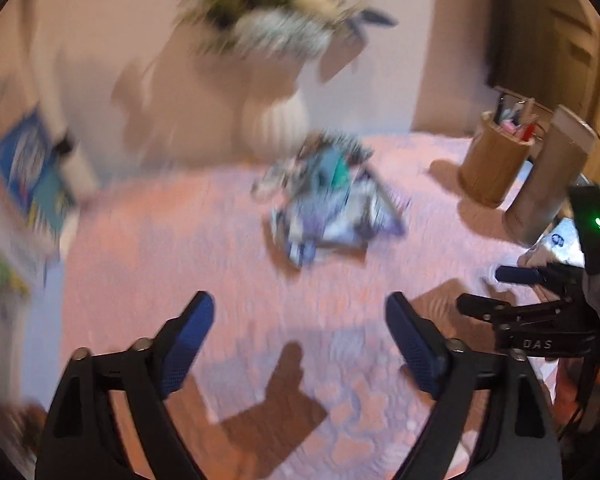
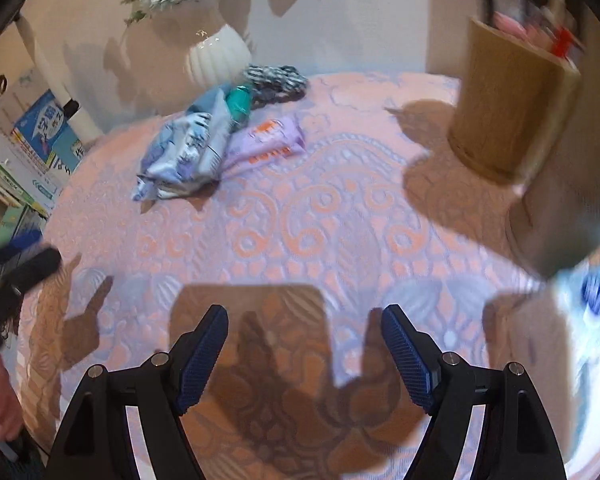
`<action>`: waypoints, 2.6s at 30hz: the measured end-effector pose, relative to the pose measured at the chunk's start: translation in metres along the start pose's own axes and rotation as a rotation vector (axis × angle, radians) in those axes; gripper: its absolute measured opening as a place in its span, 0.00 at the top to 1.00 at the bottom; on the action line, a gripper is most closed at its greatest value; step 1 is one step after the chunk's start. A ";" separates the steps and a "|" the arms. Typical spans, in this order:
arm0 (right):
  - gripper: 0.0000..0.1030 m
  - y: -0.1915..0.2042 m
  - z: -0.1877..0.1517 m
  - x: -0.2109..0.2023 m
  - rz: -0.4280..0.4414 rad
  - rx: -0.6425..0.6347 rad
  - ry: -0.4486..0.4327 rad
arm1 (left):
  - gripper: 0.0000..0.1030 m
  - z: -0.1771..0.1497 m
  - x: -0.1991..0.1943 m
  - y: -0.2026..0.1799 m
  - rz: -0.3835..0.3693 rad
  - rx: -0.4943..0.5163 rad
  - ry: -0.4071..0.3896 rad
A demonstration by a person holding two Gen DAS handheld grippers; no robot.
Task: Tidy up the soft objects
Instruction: 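Grasp the blue-white snack bag with the left gripper while the right grasps the pink wipes packet, then carry the snack bag and wipes packet to the tray and release both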
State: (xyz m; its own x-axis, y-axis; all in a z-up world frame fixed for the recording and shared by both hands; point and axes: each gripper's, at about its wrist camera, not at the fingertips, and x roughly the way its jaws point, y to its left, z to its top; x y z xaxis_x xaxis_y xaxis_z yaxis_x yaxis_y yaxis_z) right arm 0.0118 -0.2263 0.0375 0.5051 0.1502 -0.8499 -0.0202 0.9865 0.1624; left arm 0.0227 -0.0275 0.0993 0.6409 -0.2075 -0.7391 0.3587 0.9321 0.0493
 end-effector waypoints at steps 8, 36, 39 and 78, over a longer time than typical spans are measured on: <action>0.25 0.004 0.061 0.024 -0.006 0.008 -0.053 | 0.08 0.052 0.071 -0.002 -0.172 0.169 -0.020; 0.25 0.065 0.043 0.054 0.244 -0.227 0.027 | 0.66 0.005 0.064 0.049 -0.152 -0.078 0.112; 0.25 0.079 0.026 0.046 0.206 -0.350 0.035 | 0.66 -0.003 0.074 0.052 -0.170 -0.092 0.155; 0.61 0.036 -0.038 -0.034 -0.027 -0.188 -0.107 | 0.59 -0.032 0.030 -0.038 -0.147 -0.181 0.112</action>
State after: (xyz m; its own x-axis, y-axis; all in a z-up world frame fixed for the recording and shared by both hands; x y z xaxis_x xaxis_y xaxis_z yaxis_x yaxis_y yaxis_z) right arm -0.0395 -0.1934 0.0533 0.5962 0.1257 -0.7929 -0.1611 0.9863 0.0352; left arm 0.0065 -0.0594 0.0536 0.5077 -0.3198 -0.8000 0.3088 0.9344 -0.1775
